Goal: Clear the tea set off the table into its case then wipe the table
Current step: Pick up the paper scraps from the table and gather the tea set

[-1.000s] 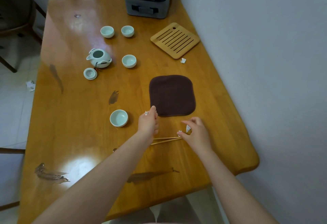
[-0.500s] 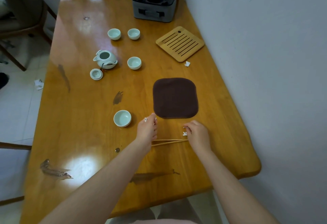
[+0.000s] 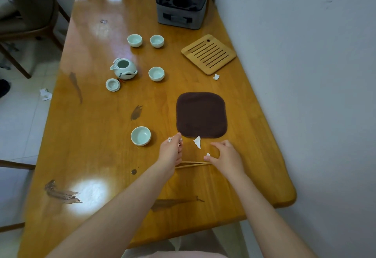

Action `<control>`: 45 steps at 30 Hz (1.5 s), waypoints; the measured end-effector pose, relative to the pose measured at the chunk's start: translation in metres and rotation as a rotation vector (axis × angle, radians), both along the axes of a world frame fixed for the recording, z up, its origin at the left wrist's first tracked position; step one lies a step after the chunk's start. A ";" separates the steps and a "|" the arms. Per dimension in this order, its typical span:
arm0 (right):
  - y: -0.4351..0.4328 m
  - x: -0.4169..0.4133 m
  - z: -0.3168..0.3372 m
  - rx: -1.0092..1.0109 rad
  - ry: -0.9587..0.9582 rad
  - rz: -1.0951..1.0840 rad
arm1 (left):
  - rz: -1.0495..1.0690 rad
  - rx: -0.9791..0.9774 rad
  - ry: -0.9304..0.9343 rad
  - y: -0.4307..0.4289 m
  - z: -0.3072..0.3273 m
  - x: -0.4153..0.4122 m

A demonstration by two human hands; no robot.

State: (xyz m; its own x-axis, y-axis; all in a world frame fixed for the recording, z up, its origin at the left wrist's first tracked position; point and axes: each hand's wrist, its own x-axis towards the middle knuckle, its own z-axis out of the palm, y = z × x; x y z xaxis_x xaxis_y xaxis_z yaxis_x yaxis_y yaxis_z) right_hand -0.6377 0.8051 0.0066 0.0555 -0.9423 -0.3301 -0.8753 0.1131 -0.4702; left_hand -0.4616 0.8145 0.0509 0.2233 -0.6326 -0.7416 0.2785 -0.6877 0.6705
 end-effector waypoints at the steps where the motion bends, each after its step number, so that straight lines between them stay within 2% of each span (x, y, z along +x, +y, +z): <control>1: -0.001 0.002 0.000 0.001 0.011 0.010 | 0.005 0.004 0.001 0.000 0.000 0.000; 7: -0.009 0.010 -0.006 -0.053 0.121 0.080 | -0.042 0.002 -0.062 0.004 -0.003 -0.001; 10: -0.013 0.017 -0.004 -0.119 0.062 0.094 | -0.048 -0.016 -0.084 0.005 -0.003 0.002; 12: -0.018 0.026 -0.003 -0.093 0.018 0.134 | -0.050 -0.021 -0.086 0.005 -0.003 0.004; 17: -0.030 0.043 -0.010 -0.044 0.045 0.143 | -0.051 -0.009 -0.077 0.006 -0.003 0.010; 21: -0.029 0.044 -0.010 -0.184 0.134 0.208 | -0.032 -0.008 -0.089 0.003 -0.002 0.016; 25: -0.026 0.037 -0.011 -0.264 0.142 0.224 | -0.026 -0.008 -0.066 0.003 -0.002 0.018; 27: -0.025 0.027 -0.008 -0.296 0.110 0.188 | -0.034 -0.006 -0.053 0.003 -0.002 0.017; 33: -0.007 -0.024 0.007 -0.299 -0.116 -0.131 | -0.073 -0.006 -0.027 0.002 -0.003 0.003; 39: 0.033 -0.062 0.011 -0.172 -0.228 -0.249 | -0.134 -0.010 -0.011 0.003 0.001 -0.025; 45: 0.076 -0.086 0.000 -0.170 -0.220 -0.275 | -0.187 -0.019 0.013 0.010 0.003 -0.060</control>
State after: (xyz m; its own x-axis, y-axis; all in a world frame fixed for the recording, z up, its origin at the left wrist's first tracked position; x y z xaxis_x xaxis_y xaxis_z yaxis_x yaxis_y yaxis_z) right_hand -0.7233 0.8814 0.0069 -0.1549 -0.9721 -0.1762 -0.6991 0.2338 -0.6757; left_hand -0.5214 0.8243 0.0537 0.0910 -0.6760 -0.7312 0.1555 -0.7156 0.6810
